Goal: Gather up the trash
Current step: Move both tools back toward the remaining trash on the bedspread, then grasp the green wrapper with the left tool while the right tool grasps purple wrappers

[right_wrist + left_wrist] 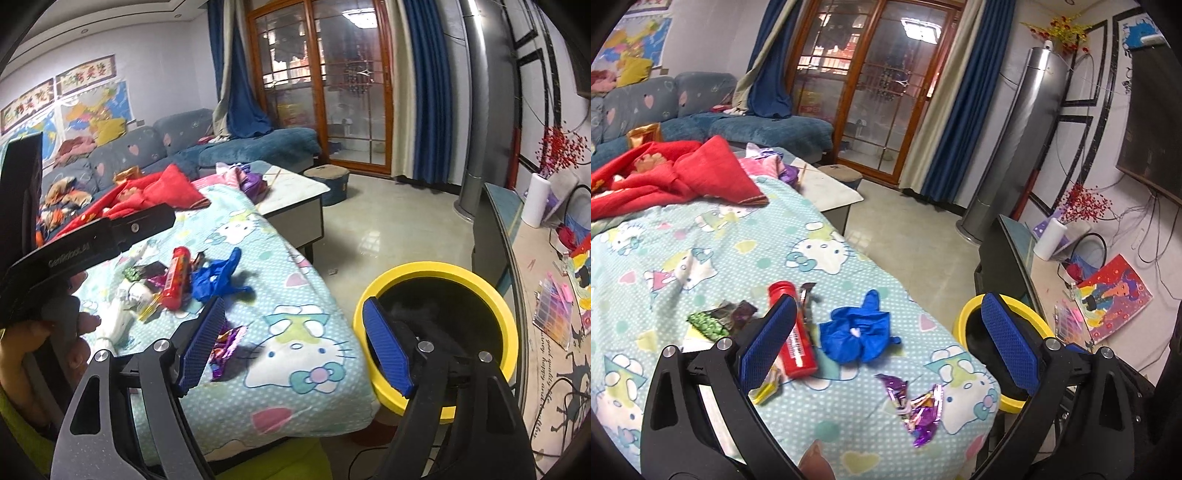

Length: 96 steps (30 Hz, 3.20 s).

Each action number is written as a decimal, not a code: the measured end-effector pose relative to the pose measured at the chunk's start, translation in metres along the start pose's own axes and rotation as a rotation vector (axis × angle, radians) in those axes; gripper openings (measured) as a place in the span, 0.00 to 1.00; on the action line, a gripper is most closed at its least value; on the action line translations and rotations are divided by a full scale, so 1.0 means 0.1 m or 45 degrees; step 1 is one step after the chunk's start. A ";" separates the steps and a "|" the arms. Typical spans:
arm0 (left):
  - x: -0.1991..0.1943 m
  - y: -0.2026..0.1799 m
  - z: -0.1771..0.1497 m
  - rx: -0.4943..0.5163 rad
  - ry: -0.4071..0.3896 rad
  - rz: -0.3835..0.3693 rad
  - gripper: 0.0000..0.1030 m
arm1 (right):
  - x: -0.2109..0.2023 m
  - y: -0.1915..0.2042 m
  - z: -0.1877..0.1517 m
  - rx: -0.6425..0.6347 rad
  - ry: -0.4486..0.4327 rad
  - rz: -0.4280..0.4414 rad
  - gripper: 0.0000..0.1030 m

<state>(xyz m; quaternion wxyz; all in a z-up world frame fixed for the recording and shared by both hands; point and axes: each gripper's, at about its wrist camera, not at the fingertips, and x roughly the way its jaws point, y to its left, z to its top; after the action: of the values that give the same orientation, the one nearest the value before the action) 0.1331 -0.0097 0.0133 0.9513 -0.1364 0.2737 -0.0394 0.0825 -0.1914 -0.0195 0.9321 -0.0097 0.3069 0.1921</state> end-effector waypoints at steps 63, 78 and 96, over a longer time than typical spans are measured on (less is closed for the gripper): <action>0.28 1.72 -0.25 -0.432 0.215 0.006 0.39 | 1.09 0.54 -0.29 -0.040 0.375 0.204 0.31; 0.29 1.49 -0.15 -0.208 0.219 0.064 0.22 | 1.05 0.55 -0.32 -0.043 0.378 0.197 0.30; 0.07 1.39 -0.06 -0.222 0.148 -0.011 0.03 | 0.96 0.56 -0.26 -0.071 0.369 0.237 0.23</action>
<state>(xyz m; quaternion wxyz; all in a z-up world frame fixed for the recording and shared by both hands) 0.1356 0.1211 -0.0345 0.9181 -0.2175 0.3302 -0.0275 0.1178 -0.1093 -0.0900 0.8556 -0.0345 0.4322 0.2827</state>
